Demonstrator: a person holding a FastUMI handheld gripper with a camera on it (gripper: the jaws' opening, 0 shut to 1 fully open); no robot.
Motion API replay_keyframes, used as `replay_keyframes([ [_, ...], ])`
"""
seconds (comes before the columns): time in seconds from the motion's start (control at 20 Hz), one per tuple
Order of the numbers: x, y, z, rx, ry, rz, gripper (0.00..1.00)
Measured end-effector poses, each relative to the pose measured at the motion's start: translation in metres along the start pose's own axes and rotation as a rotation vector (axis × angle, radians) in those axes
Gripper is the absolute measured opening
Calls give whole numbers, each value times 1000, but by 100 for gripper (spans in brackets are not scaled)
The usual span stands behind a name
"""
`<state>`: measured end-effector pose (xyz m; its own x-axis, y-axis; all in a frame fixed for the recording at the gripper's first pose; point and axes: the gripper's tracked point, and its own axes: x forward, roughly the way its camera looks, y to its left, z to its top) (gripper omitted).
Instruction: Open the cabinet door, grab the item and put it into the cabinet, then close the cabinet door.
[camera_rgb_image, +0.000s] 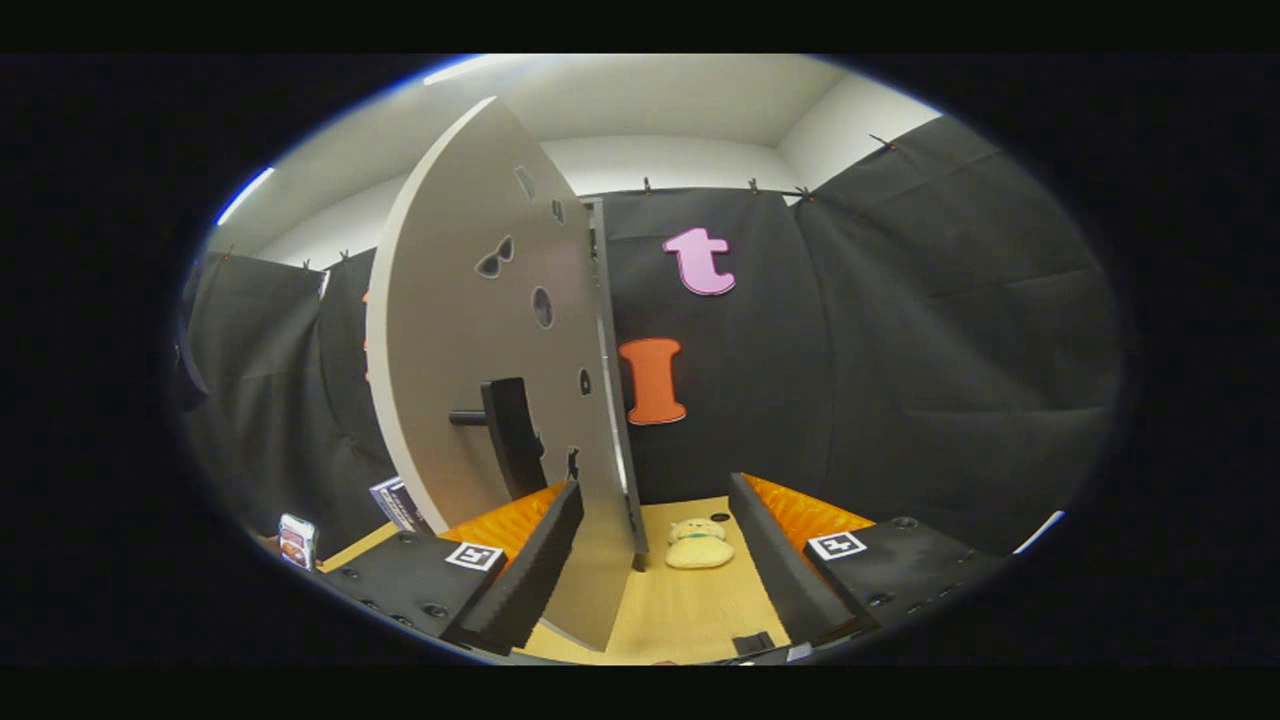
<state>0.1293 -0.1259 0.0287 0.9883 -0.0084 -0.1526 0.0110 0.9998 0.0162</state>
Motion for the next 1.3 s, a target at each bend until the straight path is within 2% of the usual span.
replay_keyframes([
  [0.25,9,61,-9,20,4,73,95],
  [0.6,43,135,-12,104,22,268,96],
  [0.8,41,141,-7,70,29,318,97],
  [1.05,10,135,-2,63,33,372,97],
  [1.3,16,167,-15,40,79,449,97],
])
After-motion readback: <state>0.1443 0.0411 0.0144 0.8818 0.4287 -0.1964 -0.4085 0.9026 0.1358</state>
